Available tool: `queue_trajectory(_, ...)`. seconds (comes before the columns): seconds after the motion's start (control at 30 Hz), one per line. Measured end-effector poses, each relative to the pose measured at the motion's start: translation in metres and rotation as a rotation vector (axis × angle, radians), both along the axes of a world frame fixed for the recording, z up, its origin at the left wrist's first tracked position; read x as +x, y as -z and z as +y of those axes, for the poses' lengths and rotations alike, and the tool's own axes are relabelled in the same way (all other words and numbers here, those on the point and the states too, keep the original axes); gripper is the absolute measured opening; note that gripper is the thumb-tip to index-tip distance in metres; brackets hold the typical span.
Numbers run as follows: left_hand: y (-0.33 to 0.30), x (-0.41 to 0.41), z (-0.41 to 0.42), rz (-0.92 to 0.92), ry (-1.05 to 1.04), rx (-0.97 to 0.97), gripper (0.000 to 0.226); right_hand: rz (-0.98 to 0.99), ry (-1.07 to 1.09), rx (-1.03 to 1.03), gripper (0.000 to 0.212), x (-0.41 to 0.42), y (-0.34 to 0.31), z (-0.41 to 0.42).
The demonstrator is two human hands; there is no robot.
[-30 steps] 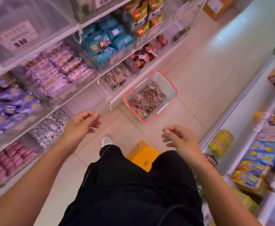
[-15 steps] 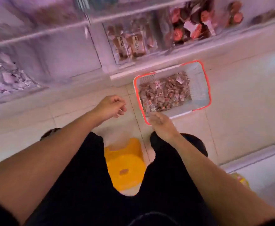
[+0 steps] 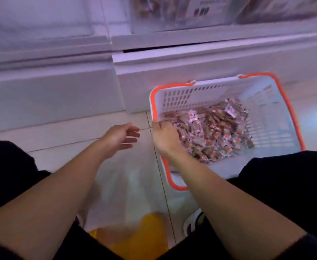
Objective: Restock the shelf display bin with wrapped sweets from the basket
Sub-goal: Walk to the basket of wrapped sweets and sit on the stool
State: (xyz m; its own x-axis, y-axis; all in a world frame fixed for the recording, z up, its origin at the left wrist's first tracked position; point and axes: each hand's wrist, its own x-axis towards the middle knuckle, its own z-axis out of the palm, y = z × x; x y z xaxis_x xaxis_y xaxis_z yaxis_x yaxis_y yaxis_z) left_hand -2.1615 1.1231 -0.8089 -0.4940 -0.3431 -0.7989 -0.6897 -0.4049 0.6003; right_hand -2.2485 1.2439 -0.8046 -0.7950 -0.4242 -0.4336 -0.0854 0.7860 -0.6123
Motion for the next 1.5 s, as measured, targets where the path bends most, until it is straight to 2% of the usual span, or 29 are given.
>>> queue_trajectory(0.07,-0.008,0.018,-0.020,-0.004,-0.195,-0.001,0.037,-0.041,-0.144,-0.004,0.039,0.019,-0.002,-0.018)
queue_trajectory(0.1,-0.017,0.036,-0.027,-0.022,-0.229,-0.045,0.037,-0.103,-0.252,-0.017,0.033,0.042,-0.006,-0.023)
queue_trajectory(0.17,-0.029,0.073,-0.045,-0.053,-0.260,-0.128,0.037,-0.258,-0.460,-0.098,0.028,0.087,-0.012,-0.035)
queue_trajectory(0.23,-0.028,0.111,-0.054,-0.133,-0.231,-0.202,0.038,-0.357,-0.672,-0.206,0.039,0.107,-0.018,-0.042)
queue_trajectory(0.3,-0.013,0.142,-0.052,-0.169,-0.258,-0.224,0.034,-0.170,-0.738,-0.228,0.040,0.094,-0.029,-0.049)
queue_trajectory(0.37,0.000,0.160,-0.052,-0.226,-0.265,-0.379,0.034,0.187,-0.535,-0.108,0.036,0.048,-0.031,-0.040)
queue_trajectory(0.43,0.003,0.173,-0.058,-0.337,-0.168,-0.562,0.043,0.486,-0.285,0.152,0.043,-0.007,-0.033,-0.013)
queue_trajectory(0.47,0.003,0.176,-0.063,-0.359,-0.099,-0.619,0.045,0.527,-0.109,0.302,0.051,-0.029,-0.034,0.003)
queue_trajectory(0.5,0.004,0.176,-0.068,-0.355,-0.040,-0.654,0.045,0.485,0.065,0.420,0.061,-0.045,-0.031,0.018)
queue_trajectory(0.57,0.006,0.171,-0.080,-0.333,0.046,-0.703,0.045,0.308,0.222,0.512,0.071,-0.057,-0.024,0.039)
queue_trajectory(0.67,0.007,0.168,-0.094,-0.312,0.036,-0.707,0.045,0.184,0.213,0.470,0.064,-0.056,-0.015,0.056)
queue_trajectory(0.8,-0.005,0.193,-0.123,-0.390,-0.063,-0.705,0.045,0.208,0.072,0.335,0.031,-0.050,-0.021,0.040)
queue_trajectory(0.9,-0.022,0.208,-0.158,-0.399,-0.078,-0.761,0.046,0.230,0.011,0.232,0.015,-0.033,-0.022,0.016)
queue_trajectory(1.03,-0.031,0.220,-0.200,-0.352,-0.092,-0.773,0.048,0.267,-0.028,0.186,0.024,-0.026,-0.015,-0.007)
queue_trajectory(1.17,-0.008,0.234,-0.219,-0.370,-0.042,-0.715,0.042,0.350,-0.138,0.206,0.037,-0.018,0.000,-0.011)
queue_trajectory(1.33,0.022,0.229,-0.234,-0.337,-0.018,-0.789,0.050,0.520,-0.091,0.210,0.023,-0.009,0.024,-0.014)
queue_trajectory(1.5,0.019,0.228,-0.234,-0.375,0.069,-0.802,0.051,0.524,-0.048,0.186,0.014,-0.002,0.029,-0.016)
